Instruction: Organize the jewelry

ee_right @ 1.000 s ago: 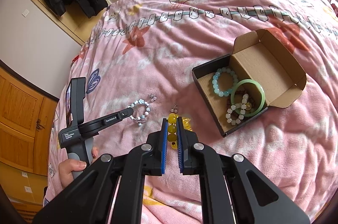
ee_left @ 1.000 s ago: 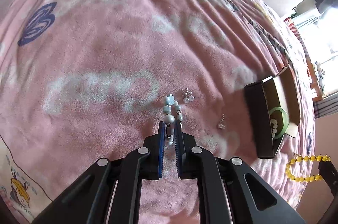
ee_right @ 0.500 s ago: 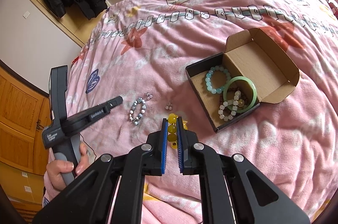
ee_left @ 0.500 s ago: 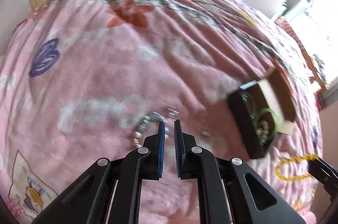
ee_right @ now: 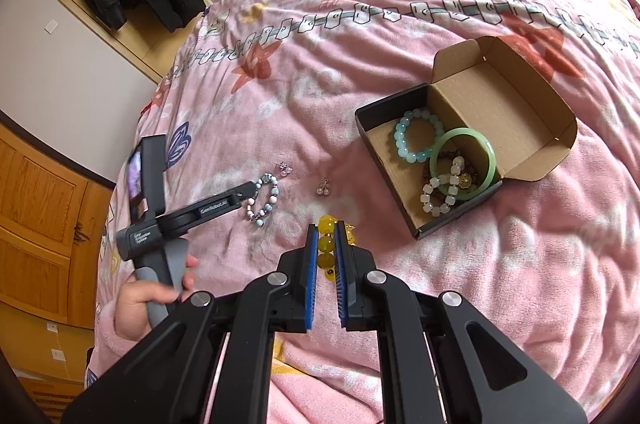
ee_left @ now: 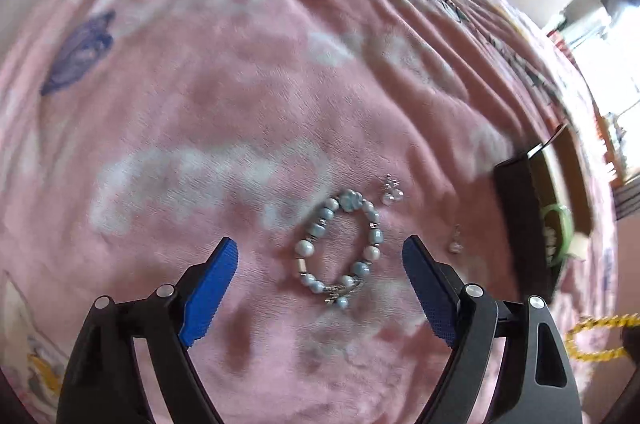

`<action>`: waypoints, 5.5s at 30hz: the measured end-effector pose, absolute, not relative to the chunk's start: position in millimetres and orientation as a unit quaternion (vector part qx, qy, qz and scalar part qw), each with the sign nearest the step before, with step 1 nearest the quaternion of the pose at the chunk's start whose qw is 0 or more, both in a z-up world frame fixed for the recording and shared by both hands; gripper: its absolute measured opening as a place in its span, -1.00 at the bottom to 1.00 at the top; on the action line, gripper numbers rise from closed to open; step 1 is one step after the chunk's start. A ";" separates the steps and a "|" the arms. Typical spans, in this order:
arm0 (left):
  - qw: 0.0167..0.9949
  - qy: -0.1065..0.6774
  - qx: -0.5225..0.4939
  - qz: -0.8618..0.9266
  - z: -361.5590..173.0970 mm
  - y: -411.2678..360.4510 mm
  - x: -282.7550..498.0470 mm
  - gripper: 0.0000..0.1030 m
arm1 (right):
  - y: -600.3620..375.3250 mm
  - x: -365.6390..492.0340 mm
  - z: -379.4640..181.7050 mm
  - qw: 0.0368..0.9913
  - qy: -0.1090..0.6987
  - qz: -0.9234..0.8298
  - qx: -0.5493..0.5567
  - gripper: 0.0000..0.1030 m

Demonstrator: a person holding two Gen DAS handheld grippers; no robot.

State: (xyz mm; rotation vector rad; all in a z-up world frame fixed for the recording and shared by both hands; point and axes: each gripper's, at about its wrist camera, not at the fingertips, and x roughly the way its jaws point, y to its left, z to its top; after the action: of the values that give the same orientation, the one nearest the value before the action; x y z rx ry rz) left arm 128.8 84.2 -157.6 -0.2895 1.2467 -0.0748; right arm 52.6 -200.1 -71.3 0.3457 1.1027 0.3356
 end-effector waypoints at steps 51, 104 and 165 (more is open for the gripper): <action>0.883 0.448 0.063 -0.122 -29.4 -94.1 93.8 -0.78 | -297.6 57.0 -66.0 0.838 0.476 0.131 0.232 -0.82; 0.824 0.559 -0.096 -0.018 -127.4 24.8 143.0 0.39 | -212.1 104.5 -95.6 0.796 0.532 0.188 0.219 -0.47; 0.812 0.563 -0.141 -0.061 -160.7 56.3 162.3 -0.65 | -165.6 144.1 -169.0 0.755 0.593 0.161 0.229 -0.65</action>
State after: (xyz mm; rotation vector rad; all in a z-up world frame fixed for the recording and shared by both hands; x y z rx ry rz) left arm 162.3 56.3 -160.7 -0.3011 1.2027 -0.1300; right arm 144.1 -165.6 -169.0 0.4985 1.2946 0.3504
